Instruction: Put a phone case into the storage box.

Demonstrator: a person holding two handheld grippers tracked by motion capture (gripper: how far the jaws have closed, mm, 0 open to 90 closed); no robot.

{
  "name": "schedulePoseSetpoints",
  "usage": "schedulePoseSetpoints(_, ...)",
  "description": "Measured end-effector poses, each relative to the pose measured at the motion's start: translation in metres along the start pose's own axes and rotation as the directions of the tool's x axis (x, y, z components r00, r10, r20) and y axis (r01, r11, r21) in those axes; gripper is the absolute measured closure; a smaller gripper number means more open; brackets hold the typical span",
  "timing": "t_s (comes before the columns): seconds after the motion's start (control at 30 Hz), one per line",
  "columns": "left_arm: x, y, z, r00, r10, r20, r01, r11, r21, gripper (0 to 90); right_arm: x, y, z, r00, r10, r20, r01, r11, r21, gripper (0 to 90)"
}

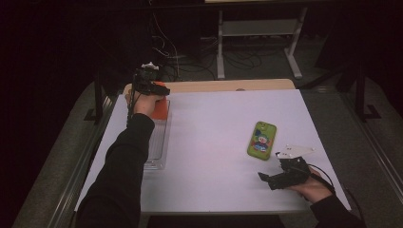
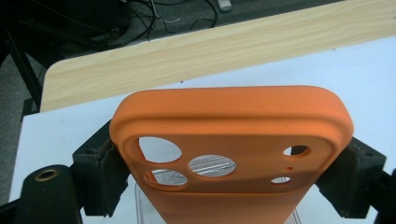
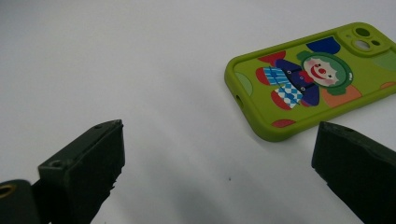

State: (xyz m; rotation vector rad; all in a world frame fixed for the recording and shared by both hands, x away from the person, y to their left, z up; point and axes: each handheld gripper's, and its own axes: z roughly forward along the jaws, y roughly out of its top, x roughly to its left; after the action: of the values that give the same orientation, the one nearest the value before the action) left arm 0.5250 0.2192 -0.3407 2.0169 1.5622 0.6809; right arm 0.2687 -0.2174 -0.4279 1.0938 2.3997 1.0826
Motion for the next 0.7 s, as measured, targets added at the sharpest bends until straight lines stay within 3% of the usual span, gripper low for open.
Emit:
schedulePoseSetpoints(0.23, 0.007, 0.000, 0.011, 0.9993, -0.002, -0.038, 0.002, 0.9999, 0.010, 14.8, 0.001, 0.000, 0.000, 1.0000, -0.002, -0.001, 0.002, 1.000, 0.001, 1.9)
schedulePoseSetpoints(0.4, 0.010, -0.001, 0.015, 0.9990, -0.031, -0.032, 0.031, 0.9995, -0.003, 14.6, 0.001, 0.000, 0.001, 1.0000, 0.001, -0.004, -0.001, 1.000, 0.007, 2.0)
schedulePoseSetpoints(0.7, 0.009, -0.002, 0.022, 0.9984, -0.035, -0.044, 0.034, 0.9993, -0.015, 14.1, 0.001, 0.000, 0.001, 1.0000, -0.005, -0.006, 0.005, 1.000, 0.010, 1.9)
